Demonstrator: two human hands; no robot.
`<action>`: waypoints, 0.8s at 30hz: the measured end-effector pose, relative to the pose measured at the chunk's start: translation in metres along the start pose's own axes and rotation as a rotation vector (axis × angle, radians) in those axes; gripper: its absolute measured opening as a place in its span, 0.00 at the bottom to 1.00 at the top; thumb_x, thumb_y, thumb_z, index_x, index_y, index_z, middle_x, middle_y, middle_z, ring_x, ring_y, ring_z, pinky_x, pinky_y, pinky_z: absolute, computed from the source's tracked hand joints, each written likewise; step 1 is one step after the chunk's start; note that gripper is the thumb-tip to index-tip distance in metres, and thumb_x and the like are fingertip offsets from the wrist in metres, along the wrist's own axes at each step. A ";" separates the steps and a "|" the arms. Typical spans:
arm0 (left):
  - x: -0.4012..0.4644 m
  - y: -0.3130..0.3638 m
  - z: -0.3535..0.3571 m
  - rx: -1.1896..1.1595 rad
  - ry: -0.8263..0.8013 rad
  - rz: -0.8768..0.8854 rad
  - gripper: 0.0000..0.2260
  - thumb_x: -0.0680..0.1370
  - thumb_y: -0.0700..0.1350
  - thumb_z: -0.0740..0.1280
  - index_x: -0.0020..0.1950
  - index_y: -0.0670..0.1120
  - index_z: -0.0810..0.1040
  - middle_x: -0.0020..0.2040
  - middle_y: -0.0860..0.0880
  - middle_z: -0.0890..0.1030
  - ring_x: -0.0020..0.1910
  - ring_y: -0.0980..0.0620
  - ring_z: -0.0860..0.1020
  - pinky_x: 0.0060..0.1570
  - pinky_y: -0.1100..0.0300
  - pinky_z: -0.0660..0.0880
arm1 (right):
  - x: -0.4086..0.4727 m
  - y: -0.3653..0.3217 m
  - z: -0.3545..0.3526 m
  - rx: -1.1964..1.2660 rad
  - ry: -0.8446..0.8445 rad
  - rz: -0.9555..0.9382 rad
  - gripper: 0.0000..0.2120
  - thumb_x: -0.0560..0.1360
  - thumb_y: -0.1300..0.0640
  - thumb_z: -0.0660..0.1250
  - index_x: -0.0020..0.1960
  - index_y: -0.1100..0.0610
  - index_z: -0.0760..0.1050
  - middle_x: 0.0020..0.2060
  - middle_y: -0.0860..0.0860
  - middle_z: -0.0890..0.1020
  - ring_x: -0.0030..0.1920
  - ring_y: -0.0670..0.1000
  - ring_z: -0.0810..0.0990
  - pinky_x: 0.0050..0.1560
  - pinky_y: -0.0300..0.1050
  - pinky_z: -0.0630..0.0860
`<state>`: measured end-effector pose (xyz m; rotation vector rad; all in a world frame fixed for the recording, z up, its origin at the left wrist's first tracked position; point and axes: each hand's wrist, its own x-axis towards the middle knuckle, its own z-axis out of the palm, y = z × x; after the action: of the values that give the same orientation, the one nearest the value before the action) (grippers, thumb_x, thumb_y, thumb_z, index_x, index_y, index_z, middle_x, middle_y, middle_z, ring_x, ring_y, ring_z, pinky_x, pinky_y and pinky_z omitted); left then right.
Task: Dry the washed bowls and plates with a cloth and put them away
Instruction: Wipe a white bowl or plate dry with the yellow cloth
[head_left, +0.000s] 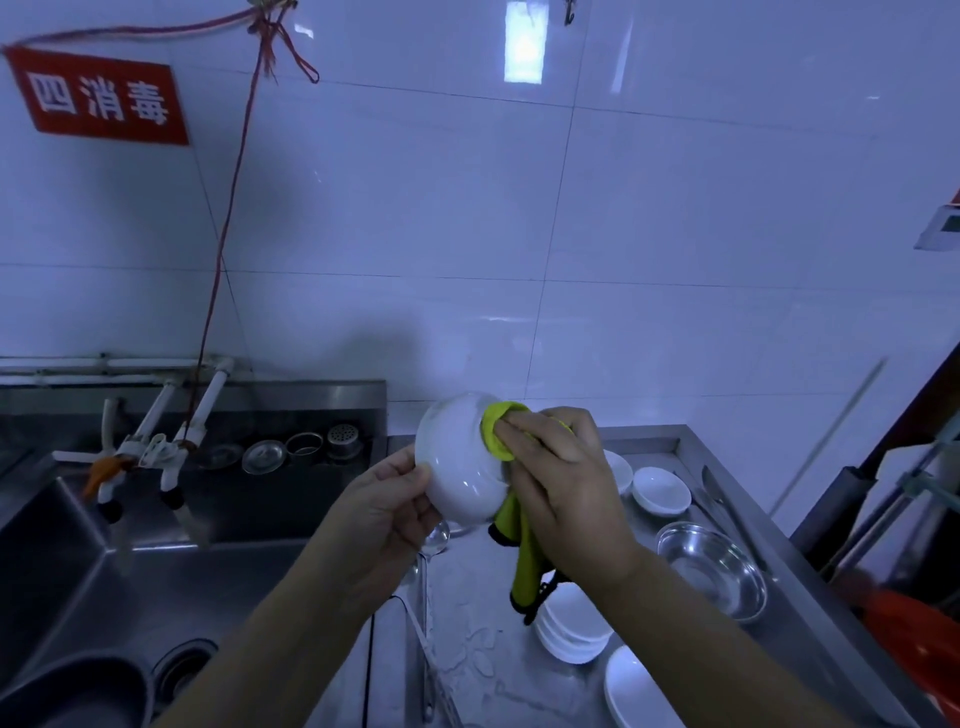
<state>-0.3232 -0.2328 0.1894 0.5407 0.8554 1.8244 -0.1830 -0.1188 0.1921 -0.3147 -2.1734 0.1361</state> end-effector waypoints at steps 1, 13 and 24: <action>0.000 0.000 0.001 0.001 0.004 0.006 0.14 0.71 0.36 0.61 0.54 0.38 0.78 0.48 0.41 0.83 0.43 0.49 0.83 0.45 0.58 0.80 | 0.001 -0.001 0.002 0.034 -0.003 -0.003 0.14 0.76 0.63 0.59 0.57 0.61 0.79 0.55 0.50 0.80 0.51 0.55 0.70 0.53 0.47 0.72; -0.001 -0.008 0.023 0.019 0.075 -0.010 0.07 0.72 0.43 0.65 0.43 0.47 0.82 0.37 0.43 0.78 0.34 0.49 0.75 0.32 0.58 0.71 | 0.013 -0.035 0.024 0.020 0.040 0.072 0.19 0.78 0.56 0.56 0.63 0.62 0.76 0.60 0.55 0.78 0.64 0.57 0.71 0.61 0.59 0.71; -0.003 -0.010 0.020 -0.429 0.281 -0.098 0.08 0.79 0.37 0.59 0.53 0.36 0.75 0.42 0.38 0.84 0.40 0.47 0.84 0.42 0.51 0.80 | -0.017 -0.010 0.026 0.074 0.242 0.103 0.17 0.79 0.58 0.54 0.61 0.62 0.77 0.59 0.54 0.75 0.59 0.56 0.72 0.62 0.49 0.69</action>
<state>-0.3024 -0.2272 0.1949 -0.0304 0.6293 1.9453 -0.1964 -0.1329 0.1660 -0.3801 -1.9086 0.2244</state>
